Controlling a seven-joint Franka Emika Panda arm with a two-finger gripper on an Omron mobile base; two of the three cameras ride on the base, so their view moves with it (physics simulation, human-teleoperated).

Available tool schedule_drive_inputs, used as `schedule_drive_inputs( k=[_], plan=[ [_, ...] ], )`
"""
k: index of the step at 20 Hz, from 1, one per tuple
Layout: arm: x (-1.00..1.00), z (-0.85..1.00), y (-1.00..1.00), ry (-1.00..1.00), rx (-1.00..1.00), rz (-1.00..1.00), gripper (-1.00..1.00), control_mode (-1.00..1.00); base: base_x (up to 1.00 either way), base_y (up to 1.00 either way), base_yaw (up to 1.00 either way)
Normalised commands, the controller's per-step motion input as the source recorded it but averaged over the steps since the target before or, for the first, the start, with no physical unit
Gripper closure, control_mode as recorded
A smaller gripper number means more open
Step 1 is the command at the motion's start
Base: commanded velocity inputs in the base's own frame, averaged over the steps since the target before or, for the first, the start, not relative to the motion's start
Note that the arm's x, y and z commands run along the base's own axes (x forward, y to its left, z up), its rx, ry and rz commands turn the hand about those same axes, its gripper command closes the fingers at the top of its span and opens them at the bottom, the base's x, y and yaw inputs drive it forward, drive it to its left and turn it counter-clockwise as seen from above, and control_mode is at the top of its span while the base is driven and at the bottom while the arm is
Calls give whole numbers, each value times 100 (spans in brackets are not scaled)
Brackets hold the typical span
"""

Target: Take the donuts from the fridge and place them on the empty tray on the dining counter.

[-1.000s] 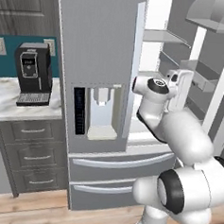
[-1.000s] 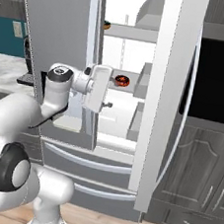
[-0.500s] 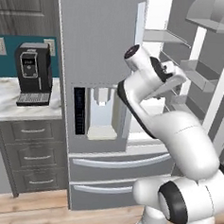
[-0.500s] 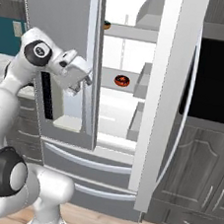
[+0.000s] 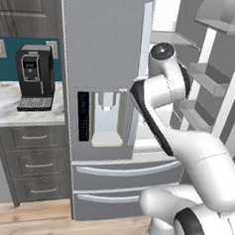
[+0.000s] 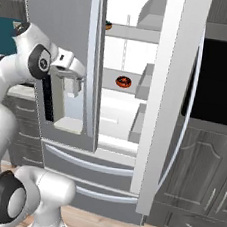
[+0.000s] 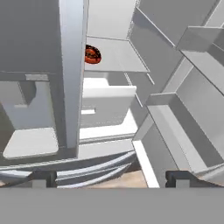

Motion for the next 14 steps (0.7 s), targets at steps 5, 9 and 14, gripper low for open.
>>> schedule_drive_inputs(
  k=[5,9,14],
  plan=[
    [83,-35,0,-42,-1,27,-100,-100,0,0,0],
    [100,-14,-1,-24,0,24,-100,-100,0,0,0],
    [100,0,-1,-9,4,16,-100,-100,0,0,0]
  ],
)
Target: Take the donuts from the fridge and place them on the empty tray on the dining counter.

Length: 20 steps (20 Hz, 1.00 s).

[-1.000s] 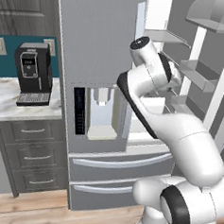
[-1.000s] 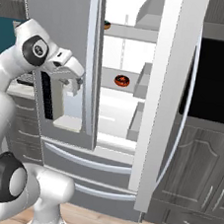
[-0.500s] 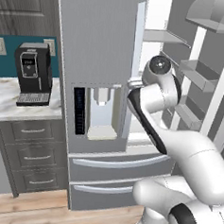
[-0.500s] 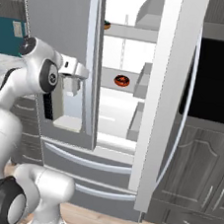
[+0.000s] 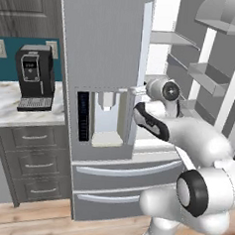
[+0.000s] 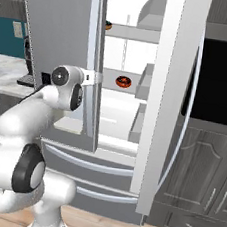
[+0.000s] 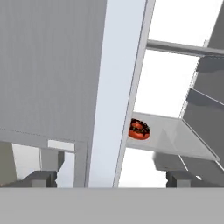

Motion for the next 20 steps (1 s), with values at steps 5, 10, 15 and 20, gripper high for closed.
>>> schedule_drive_inputs(
  k=[5,10,15,20],
  plan=[
    [100,0,0,-1,4,9,-100,-100,0,0,0],
    [100,0,0,1,1,1,-100,-100,0,0,0],
    [100,0,0,7,0,0,-100,-100,0,0,0],
    [94,29,1,29,0,0,100,-100,0,0,0]
  ],
)
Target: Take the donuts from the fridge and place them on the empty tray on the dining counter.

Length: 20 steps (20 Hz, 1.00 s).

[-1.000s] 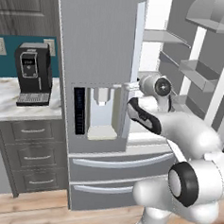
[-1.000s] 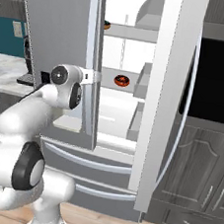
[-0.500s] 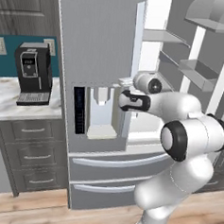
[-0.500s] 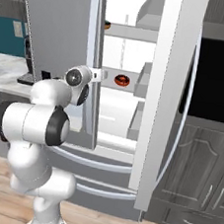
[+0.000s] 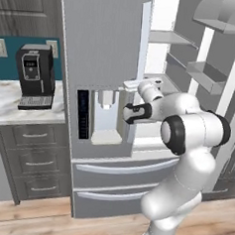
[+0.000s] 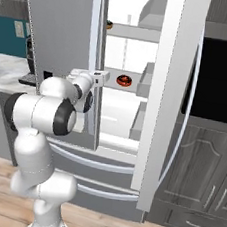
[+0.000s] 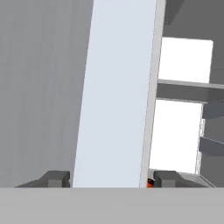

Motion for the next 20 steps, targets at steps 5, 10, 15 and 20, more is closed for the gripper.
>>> schedule_drive_inputs(
  k=[5,10,15,20],
  plan=[
    [7,88,21,68,-5,-7,100,-100,0,0,0],
    [-63,56,35,81,-4,-12,100,-100,0,0,0],
    [-100,36,38,79,0,-17,100,-100,0,0,0],
    [-100,16,82,65,0,-20,100,-100,0,0,0]
  ],
)
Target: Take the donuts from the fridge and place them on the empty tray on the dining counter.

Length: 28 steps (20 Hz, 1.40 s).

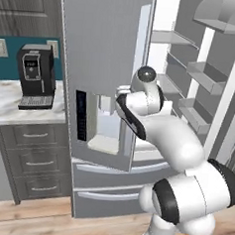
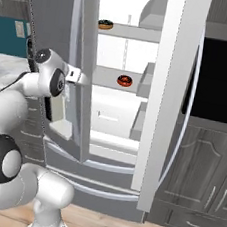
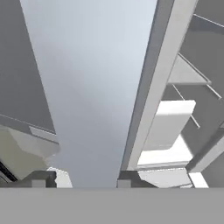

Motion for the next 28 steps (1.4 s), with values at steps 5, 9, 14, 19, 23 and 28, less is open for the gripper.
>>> schedule_drive_inputs(
  k=[5,9,14,19,23,28],
  plan=[
    [-100,1,100,37,-5,-16,100,-100,0,0,0],
    [-100,0,100,29,-8,-11,100,-100,0,0,0],
    [-100,0,97,16,-10,-3,100,-100,0,0,0],
    [-100,54,27,-4,-10,1,100,-100,0,0,0],
    [-71,49,-22,-15,-2,1,100,-100,0,0,0],
    [-1,1,-90,-5,1,-1,100,-100,0,0,0]
  ],
)
